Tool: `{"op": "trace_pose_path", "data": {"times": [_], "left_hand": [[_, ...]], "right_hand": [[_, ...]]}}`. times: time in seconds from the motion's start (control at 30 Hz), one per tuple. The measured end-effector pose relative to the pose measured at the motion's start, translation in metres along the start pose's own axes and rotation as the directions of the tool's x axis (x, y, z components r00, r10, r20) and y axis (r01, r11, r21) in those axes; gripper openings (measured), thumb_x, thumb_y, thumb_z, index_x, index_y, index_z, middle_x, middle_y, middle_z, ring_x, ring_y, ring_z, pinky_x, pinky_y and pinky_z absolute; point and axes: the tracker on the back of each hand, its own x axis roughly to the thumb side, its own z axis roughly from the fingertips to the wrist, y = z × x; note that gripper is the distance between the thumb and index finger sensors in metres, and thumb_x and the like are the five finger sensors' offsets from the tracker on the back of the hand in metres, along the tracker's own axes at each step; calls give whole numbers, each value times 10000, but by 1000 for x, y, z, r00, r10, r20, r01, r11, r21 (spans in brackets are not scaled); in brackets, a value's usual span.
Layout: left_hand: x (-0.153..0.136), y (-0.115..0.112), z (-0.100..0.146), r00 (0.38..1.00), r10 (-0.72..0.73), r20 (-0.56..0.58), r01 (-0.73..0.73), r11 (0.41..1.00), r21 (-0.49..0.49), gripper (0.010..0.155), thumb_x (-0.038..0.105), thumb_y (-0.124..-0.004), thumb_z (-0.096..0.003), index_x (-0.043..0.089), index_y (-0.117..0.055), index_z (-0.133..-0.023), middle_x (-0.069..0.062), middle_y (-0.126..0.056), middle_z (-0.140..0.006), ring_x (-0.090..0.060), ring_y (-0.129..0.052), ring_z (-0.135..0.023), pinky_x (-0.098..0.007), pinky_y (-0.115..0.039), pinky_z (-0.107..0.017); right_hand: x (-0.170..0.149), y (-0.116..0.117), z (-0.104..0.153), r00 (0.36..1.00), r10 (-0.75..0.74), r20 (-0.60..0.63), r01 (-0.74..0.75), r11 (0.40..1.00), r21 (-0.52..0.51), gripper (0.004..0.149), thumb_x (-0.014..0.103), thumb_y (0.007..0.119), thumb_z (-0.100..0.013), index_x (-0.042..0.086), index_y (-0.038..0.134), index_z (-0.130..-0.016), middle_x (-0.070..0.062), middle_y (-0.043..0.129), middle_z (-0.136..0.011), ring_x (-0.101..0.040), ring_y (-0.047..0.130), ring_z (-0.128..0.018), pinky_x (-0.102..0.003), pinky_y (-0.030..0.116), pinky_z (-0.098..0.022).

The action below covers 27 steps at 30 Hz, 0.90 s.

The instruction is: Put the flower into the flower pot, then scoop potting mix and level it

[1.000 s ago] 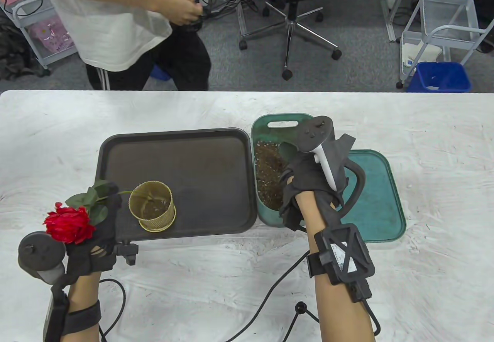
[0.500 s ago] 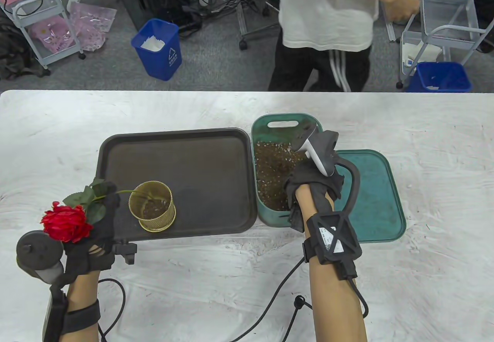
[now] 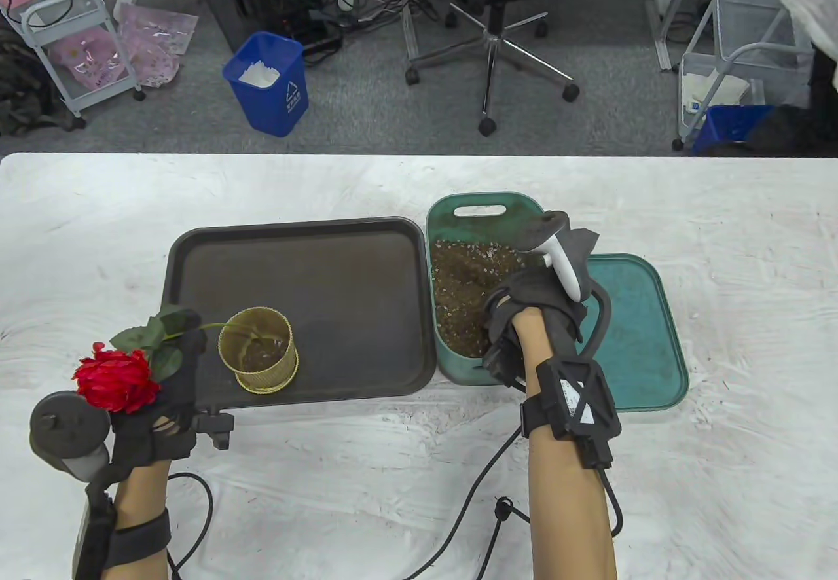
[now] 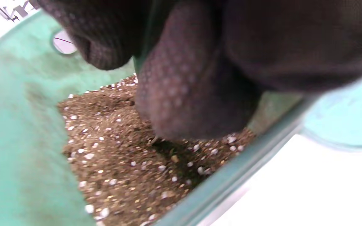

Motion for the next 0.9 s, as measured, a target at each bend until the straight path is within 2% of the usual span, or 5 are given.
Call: {"op": "trace_pose_path", "data": {"times": [0.5, 0.9], "left_hand": [[1, -1, 1, 1000, -5, 8, 5, 1000, -8, 422, 414, -844, -418, 257, -891, -807, 5, -985, -694, -288, -1046, -467, -446, -859, -459], [1, -2, 1, 1000, -3, 14, 3, 1000, -14, 421, 413, -846, -416, 257, -893, -805, 6, -987, -692, -289, -1046, -467, -446, -860, -458]], "right_hand": [[-7, 12, -12, 956, -291, 42, 287, 954, 85, 528, 335, 783, -398, 2, 789, -808, -141, 1032, -502, -255, 1078, -191, -353, 951, -61], [-11, 7, 2, 909, -415, 33, 412, 908, 73, 521, 329, 781, -398, -5, 795, -798, -147, 1038, -492, -249, 1092, -174, -341, 966, -38]]}}
